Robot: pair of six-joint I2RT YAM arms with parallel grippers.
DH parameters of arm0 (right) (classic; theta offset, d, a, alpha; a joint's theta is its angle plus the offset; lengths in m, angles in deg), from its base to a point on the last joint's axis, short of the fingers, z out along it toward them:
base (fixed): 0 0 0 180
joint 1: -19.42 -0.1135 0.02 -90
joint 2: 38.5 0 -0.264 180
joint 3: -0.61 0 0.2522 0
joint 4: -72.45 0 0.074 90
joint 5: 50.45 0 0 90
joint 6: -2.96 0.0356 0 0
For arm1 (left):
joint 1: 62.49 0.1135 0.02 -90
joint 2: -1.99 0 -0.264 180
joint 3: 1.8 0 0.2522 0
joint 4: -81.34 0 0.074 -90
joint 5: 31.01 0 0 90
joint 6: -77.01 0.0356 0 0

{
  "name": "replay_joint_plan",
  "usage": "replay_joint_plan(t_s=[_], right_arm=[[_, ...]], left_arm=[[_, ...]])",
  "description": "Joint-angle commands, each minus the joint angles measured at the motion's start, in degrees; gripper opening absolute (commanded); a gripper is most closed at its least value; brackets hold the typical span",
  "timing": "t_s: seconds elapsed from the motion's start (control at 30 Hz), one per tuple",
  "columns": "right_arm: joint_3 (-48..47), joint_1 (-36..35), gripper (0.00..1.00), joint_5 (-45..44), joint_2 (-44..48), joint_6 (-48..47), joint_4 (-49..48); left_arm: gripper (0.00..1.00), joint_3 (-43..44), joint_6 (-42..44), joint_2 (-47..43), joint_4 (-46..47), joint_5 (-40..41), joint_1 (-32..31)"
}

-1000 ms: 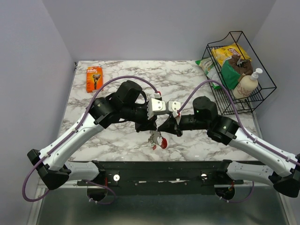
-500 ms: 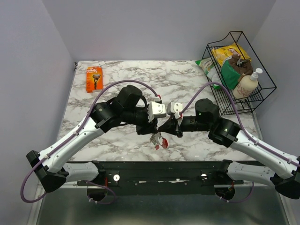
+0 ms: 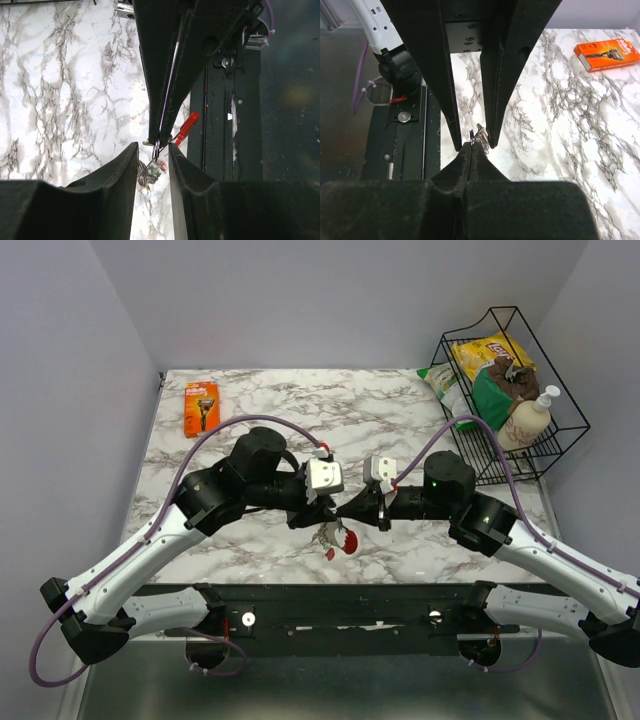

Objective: Put the keys on the keyring

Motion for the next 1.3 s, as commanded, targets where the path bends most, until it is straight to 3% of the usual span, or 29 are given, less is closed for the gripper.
replay_joint_plan(t_s=[0.0,0.87,1.13,1.27], right_arm=[[0.6,-0.5,0.01,1.1,1.4,0.3,-2.9],[0.6,-0.4,0.01,1.1,1.9,0.2,-2.7],[0.8,-0.4,0.01,0.4,2.3,0.0,-2.8],[0.9,-0.5,0.01,0.1,3.0,0.0,-2.8]], left_arm=[[0.39,1.9,0.6,-0.8,-0.6,0.7,0.4],[0.41,3.8,0.9,1.5,-0.4,-5.0,3.5],[0.24,4.5,1.9,3.0,-2.5,-4.7,3.5],[0.08,5.0,1.9,3.7,-3.7,-4.7,3.5]])
